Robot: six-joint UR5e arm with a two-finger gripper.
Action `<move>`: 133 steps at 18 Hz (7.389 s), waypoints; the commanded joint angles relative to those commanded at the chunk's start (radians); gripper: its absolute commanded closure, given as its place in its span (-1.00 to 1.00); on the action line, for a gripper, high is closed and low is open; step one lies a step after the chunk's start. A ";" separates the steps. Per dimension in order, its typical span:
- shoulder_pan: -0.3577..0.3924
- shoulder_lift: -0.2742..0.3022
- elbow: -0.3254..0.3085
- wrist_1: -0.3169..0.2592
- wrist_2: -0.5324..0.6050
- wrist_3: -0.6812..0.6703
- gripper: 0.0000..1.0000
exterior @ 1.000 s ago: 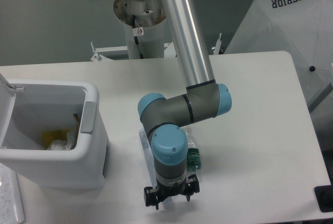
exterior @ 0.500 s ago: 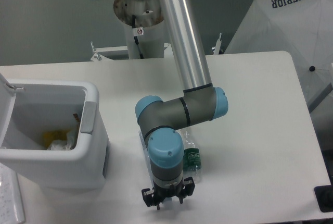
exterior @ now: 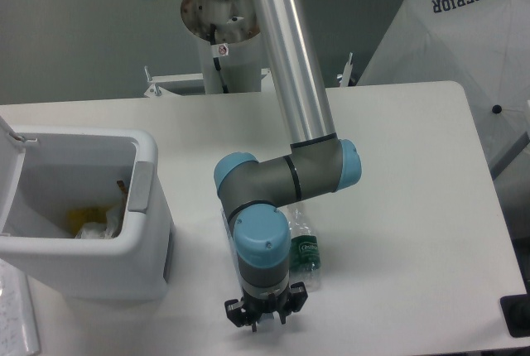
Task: Place the trash in the trash can
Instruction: 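Lower the open gripper around the clear plastic bottle and close it, then lift the clear bottle and carry it over the white trash bin, then lower the clear bottle into the bin and open the gripper, then move the gripper over the small green-labelled bottle and lower it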
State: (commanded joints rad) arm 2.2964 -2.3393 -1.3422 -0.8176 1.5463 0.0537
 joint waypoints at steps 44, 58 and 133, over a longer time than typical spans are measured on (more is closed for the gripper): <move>-0.073 0.474 0.198 0.135 -0.051 -0.127 0.34; -0.285 0.474 0.077 0.135 -0.045 -0.138 0.33; 0.104 0.202 -0.270 0.109 0.160 0.164 -0.96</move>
State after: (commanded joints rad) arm 2.4008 -2.1368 -1.6122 -0.7087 1.7058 0.2179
